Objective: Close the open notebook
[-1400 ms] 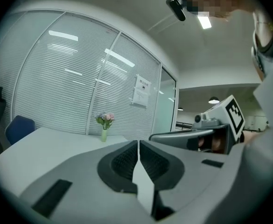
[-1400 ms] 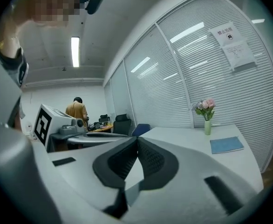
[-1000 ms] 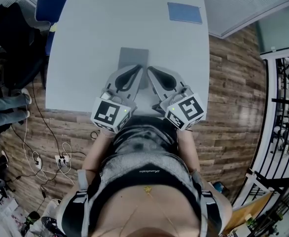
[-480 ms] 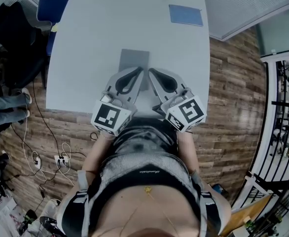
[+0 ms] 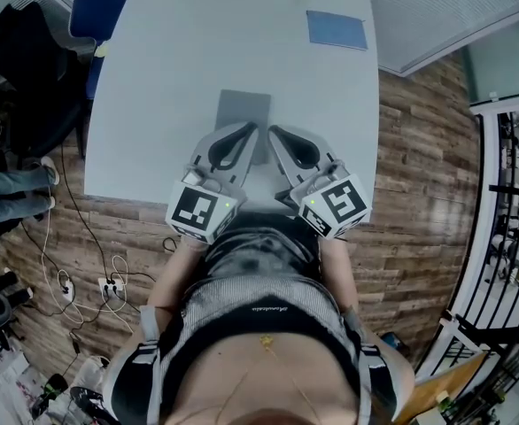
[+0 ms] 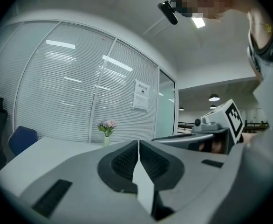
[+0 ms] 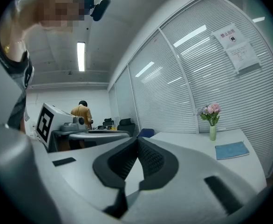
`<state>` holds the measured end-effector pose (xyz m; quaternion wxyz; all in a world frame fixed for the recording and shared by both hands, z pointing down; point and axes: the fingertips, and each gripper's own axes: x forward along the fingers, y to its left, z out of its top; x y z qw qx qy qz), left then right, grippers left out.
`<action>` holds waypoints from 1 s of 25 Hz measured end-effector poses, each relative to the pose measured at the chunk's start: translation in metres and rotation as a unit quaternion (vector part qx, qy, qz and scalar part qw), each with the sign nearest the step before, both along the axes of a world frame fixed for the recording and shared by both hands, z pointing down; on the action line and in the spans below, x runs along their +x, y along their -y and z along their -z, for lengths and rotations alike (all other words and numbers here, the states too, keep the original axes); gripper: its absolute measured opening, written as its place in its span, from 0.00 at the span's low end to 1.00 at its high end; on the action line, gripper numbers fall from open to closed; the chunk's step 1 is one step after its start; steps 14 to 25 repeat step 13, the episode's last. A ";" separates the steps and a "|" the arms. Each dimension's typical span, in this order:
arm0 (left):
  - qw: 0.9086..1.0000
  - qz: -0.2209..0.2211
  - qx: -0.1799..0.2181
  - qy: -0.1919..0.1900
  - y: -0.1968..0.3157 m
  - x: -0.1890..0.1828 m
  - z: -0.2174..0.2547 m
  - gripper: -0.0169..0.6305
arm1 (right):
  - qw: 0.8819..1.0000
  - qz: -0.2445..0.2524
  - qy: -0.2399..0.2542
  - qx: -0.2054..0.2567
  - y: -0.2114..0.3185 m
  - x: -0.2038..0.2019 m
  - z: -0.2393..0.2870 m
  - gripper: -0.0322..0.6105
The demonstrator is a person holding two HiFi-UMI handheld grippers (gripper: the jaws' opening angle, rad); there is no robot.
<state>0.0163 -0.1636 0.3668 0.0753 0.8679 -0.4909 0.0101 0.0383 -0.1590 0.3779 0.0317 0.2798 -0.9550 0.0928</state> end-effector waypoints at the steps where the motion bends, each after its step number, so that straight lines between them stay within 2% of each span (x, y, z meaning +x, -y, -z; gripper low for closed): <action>1: 1.000 -0.001 0.002 0.000 0.000 0.000 -0.002 0.05 | 1.000 0.000 0.000 0.000 0.000 0.000 0.000 0.05; 25: 1.000 -0.003 -0.004 -0.007 0.001 -0.005 -0.006 0.05 | 1.000 0.004 -0.007 -0.004 0.000 -0.007 -0.003 0.05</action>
